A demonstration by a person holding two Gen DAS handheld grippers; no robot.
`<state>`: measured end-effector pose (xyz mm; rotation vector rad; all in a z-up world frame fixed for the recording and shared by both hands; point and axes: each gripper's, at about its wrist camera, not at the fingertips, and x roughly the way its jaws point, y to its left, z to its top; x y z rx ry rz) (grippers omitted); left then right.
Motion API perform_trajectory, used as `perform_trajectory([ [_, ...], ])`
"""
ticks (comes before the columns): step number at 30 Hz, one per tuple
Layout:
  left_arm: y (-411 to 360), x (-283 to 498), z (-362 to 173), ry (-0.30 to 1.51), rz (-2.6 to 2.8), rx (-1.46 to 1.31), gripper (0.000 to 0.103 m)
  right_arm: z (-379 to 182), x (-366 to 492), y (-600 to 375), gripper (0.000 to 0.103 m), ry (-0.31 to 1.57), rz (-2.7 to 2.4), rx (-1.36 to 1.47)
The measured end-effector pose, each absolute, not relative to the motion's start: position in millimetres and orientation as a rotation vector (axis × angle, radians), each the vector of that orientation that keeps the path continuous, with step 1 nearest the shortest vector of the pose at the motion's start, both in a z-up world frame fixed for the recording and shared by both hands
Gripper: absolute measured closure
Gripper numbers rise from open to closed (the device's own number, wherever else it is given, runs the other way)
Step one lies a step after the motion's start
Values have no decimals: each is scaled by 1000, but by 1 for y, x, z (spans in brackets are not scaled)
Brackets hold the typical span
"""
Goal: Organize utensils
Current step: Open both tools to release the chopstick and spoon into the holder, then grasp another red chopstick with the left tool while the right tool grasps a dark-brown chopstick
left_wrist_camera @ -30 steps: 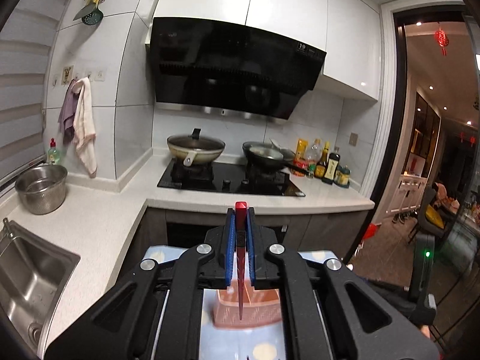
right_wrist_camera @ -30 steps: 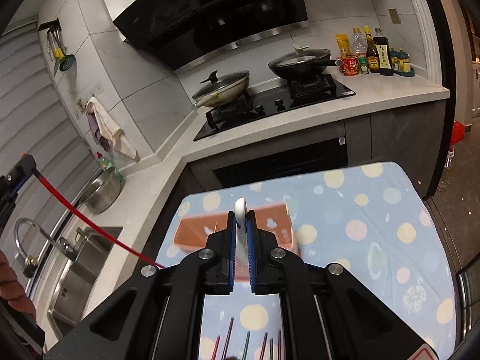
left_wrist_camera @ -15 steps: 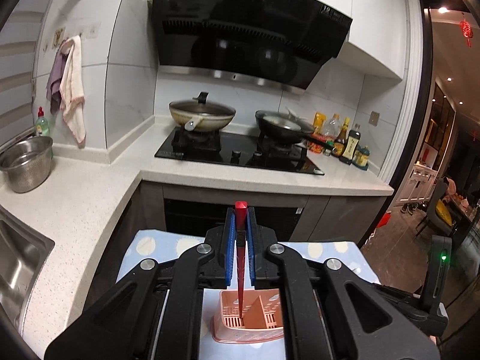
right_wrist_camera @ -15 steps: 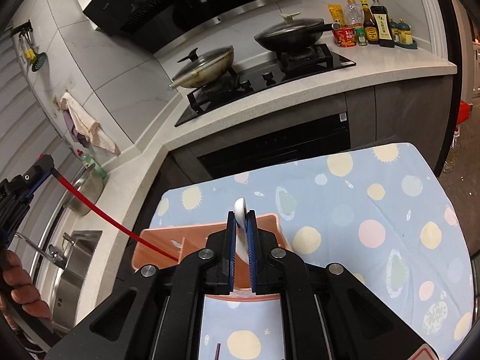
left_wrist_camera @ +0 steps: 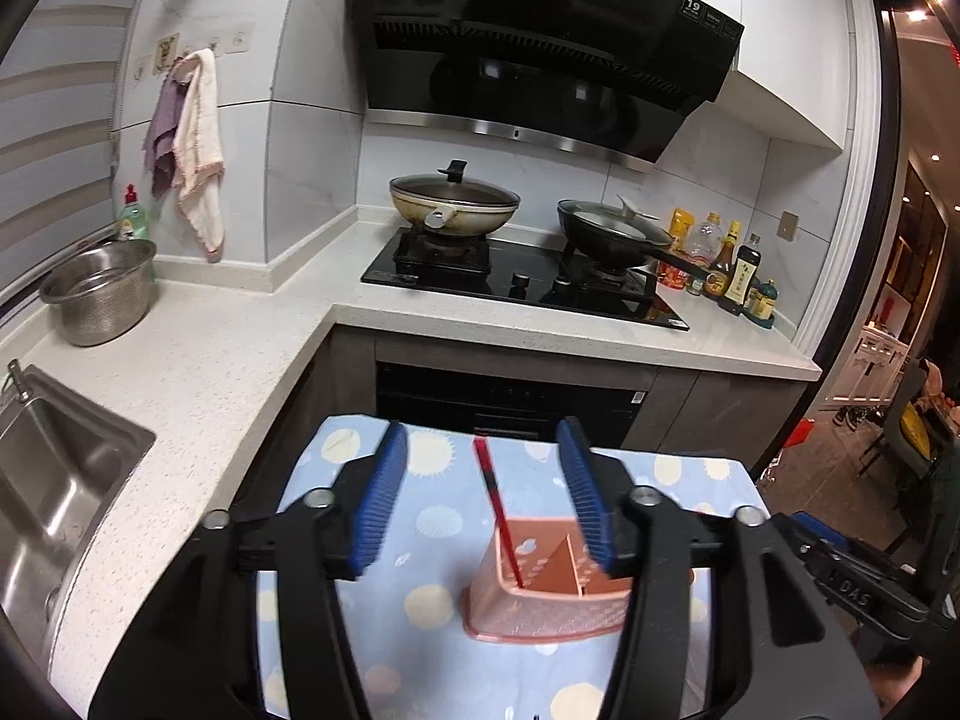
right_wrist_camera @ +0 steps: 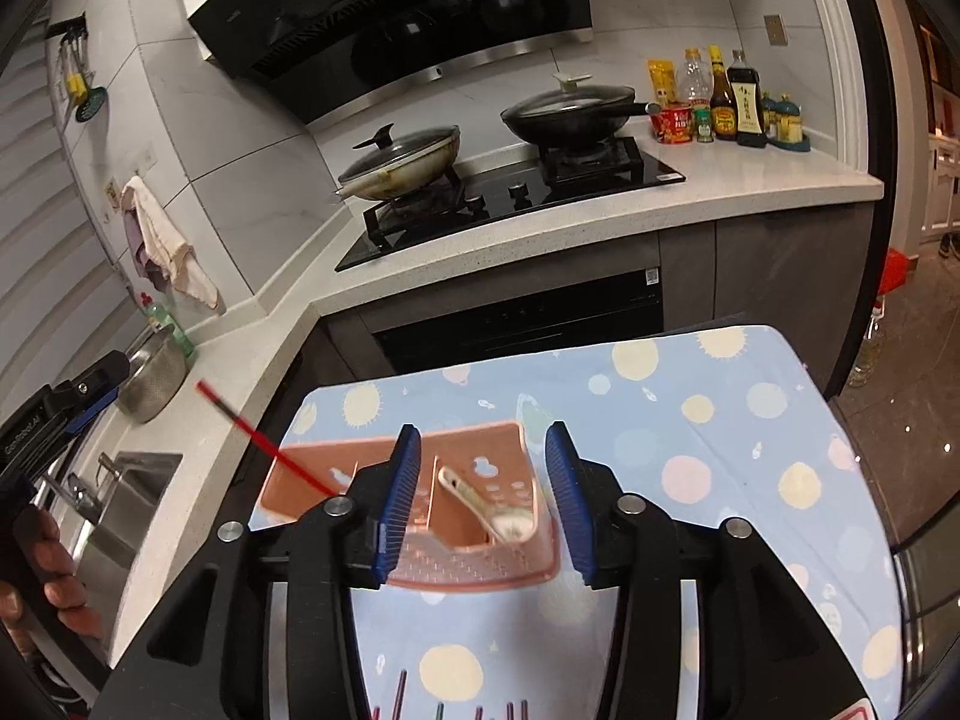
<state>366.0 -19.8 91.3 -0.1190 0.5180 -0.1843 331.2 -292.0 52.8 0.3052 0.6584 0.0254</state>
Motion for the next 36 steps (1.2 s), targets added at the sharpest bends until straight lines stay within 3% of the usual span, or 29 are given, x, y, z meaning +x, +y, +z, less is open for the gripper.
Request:
perform_trajectory([
  [7, -8, 301, 68, 593, -177, -69, 44, 37, 252, -284, 55, 706, 4, 239],
  [18, 0, 181, -40, 864, -237, -28, 44, -41, 128, -272, 55, 894, -51, 232],
  [28, -19, 115, -113, 1052, -273, 22, 45, -95, 79, -258, 55, 1016, -52, 240],
  [33, -23, 103, -130, 1101, -278, 41, 51, -99, 73, -254, 55, 1017, -43, 242],
  [36, -21, 99, -139, 1132, -285, 40, 62, -97, 71, -253, 55, 1015, -38, 244],
])
